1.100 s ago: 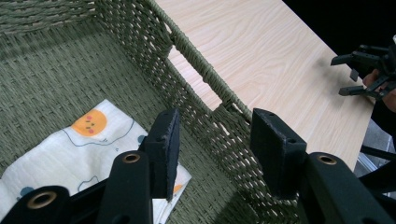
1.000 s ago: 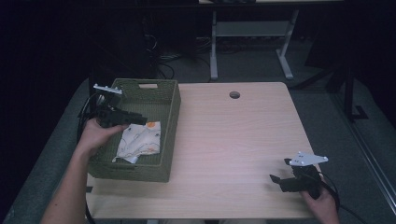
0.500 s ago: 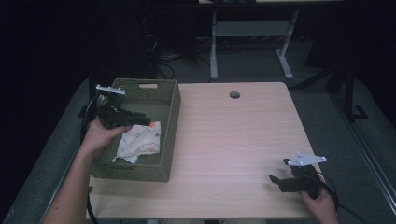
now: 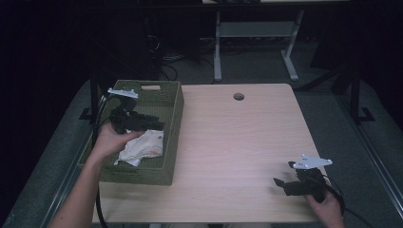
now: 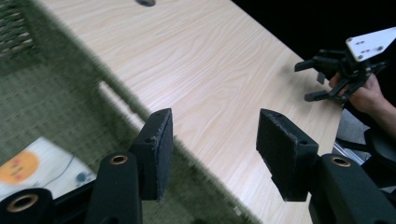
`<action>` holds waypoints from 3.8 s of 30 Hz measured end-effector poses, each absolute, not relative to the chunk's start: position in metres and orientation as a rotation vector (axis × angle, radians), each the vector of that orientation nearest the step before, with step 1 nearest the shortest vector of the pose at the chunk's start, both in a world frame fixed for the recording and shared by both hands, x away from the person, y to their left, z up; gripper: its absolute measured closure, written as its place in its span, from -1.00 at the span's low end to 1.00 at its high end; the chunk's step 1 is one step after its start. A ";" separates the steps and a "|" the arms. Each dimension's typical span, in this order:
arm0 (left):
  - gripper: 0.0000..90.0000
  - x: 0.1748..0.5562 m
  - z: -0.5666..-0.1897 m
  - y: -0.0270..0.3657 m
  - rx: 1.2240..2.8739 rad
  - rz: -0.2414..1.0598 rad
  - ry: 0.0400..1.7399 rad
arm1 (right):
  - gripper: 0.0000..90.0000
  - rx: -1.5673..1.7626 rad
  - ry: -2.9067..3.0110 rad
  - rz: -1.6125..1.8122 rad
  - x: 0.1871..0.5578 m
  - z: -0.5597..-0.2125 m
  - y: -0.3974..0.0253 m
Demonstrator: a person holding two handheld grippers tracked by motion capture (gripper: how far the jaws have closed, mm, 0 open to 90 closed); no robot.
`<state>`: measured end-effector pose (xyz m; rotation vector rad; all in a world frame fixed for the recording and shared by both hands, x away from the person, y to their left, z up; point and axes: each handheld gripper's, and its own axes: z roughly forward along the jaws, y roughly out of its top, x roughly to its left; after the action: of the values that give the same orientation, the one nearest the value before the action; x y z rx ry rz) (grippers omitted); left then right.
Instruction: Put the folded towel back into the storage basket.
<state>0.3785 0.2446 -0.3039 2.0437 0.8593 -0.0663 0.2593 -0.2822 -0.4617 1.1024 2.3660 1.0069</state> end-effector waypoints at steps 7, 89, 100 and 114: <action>0.00 0.376 -0.303 0.229 2.056 -0.078 0.838 | -0.69 1.095 2.366 1.006 0.259 -0.461 -0.283; -0.16 0.358 -0.338 0.055 2.085 -0.183 0.687 | -0.69 1.104 2.347 1.030 0.256 -0.459 -0.290; -0.17 0.351 -0.345 0.048 2.066 -0.177 0.687 | -0.69 1.103 2.347 1.029 0.256 -0.459 -0.290; -0.17 0.338 -0.354 0.046 2.047 -0.173 0.685 | -0.69 1.100 2.345 1.027 0.255 -0.458 -0.289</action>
<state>0.3379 0.0462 -0.3541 2.0474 0.6849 -0.1726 0.2548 -0.2886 -0.4580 1.0998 2.3451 1.0269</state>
